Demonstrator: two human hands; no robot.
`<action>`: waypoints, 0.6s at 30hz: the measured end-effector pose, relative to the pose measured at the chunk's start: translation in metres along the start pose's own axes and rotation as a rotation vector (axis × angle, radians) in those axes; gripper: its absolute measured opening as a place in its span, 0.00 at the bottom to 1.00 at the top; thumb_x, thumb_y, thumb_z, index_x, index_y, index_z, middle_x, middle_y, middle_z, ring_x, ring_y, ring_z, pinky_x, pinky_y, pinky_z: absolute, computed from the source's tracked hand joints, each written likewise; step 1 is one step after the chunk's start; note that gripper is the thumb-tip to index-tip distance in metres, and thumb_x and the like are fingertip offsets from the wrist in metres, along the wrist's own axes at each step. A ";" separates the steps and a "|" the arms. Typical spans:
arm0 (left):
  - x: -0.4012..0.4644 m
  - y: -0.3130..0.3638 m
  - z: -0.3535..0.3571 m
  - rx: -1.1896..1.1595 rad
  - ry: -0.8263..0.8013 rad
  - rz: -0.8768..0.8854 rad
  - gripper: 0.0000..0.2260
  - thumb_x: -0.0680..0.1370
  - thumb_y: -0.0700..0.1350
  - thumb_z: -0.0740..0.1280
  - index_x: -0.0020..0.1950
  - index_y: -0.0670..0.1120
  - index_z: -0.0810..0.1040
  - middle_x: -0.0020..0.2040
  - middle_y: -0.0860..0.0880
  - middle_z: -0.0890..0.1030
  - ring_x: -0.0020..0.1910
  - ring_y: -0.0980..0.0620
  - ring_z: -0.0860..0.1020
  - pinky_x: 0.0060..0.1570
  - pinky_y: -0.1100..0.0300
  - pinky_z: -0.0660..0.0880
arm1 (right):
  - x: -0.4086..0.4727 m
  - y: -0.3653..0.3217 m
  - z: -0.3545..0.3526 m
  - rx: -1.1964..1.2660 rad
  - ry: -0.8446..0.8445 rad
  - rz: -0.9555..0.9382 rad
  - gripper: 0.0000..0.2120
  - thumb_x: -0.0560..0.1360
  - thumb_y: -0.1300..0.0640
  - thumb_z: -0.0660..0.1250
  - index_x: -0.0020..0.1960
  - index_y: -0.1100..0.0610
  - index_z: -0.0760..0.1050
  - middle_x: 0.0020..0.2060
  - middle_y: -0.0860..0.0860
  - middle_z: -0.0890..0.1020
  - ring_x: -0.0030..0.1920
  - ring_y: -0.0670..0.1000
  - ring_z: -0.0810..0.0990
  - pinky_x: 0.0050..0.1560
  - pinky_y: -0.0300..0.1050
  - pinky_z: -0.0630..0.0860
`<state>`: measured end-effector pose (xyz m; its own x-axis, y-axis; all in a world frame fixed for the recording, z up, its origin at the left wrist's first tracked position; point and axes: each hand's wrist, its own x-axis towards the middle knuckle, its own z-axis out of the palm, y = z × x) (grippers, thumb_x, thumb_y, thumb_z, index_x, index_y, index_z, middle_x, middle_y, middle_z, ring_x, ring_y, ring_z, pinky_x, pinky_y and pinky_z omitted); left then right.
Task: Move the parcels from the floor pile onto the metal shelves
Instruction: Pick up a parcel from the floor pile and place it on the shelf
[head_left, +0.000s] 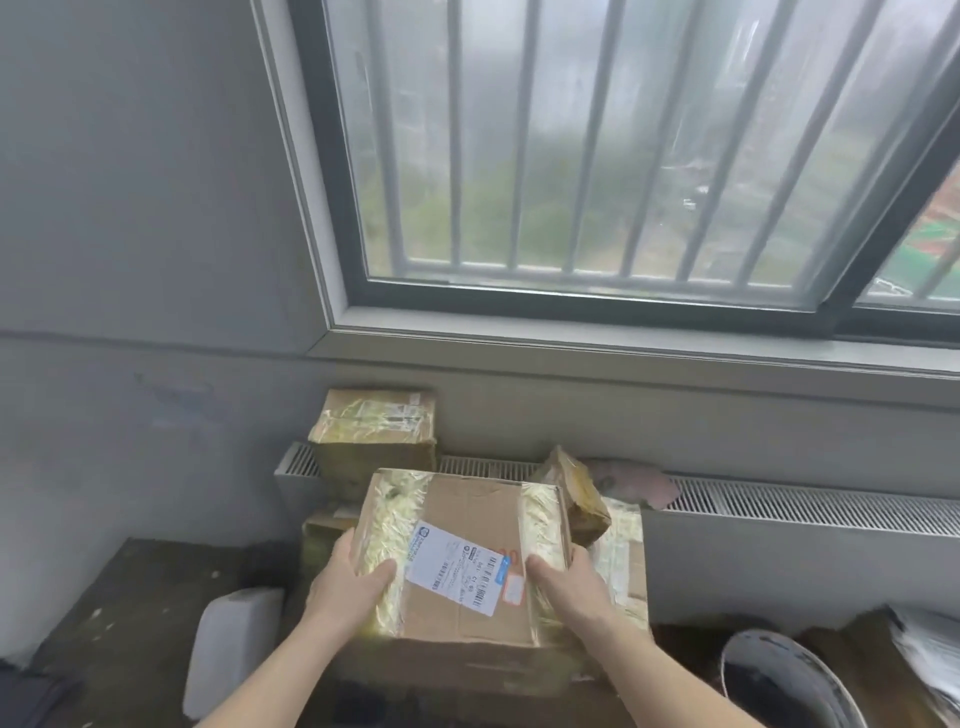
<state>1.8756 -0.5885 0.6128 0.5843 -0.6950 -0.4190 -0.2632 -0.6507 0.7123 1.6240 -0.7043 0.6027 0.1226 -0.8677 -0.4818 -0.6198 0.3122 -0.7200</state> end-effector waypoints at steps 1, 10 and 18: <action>0.005 -0.005 0.000 0.002 -0.008 -0.010 0.32 0.74 0.56 0.70 0.76 0.55 0.61 0.67 0.53 0.76 0.64 0.46 0.74 0.63 0.46 0.72 | 0.003 0.001 0.005 -0.006 -0.005 0.009 0.32 0.76 0.44 0.66 0.73 0.57 0.61 0.65 0.52 0.76 0.64 0.55 0.75 0.57 0.45 0.71; 0.062 0.030 -0.024 0.081 0.046 0.043 0.27 0.76 0.54 0.68 0.73 0.53 0.65 0.57 0.53 0.76 0.55 0.48 0.73 0.48 0.55 0.68 | 0.024 -0.026 0.020 -0.004 0.086 -0.064 0.33 0.70 0.35 0.68 0.70 0.50 0.66 0.57 0.44 0.79 0.54 0.47 0.79 0.55 0.48 0.76; 0.104 0.083 -0.048 0.011 0.039 0.183 0.30 0.77 0.59 0.66 0.76 0.52 0.62 0.69 0.49 0.73 0.66 0.44 0.72 0.61 0.49 0.69 | 0.065 -0.088 0.000 0.122 0.217 -0.125 0.28 0.74 0.41 0.69 0.69 0.51 0.68 0.58 0.46 0.79 0.55 0.48 0.79 0.52 0.45 0.77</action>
<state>1.9508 -0.7004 0.6554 0.5550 -0.7898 -0.2612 -0.3757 -0.5181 0.7684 1.6864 -0.7879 0.6344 0.0155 -0.9608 -0.2768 -0.5105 0.2304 -0.8284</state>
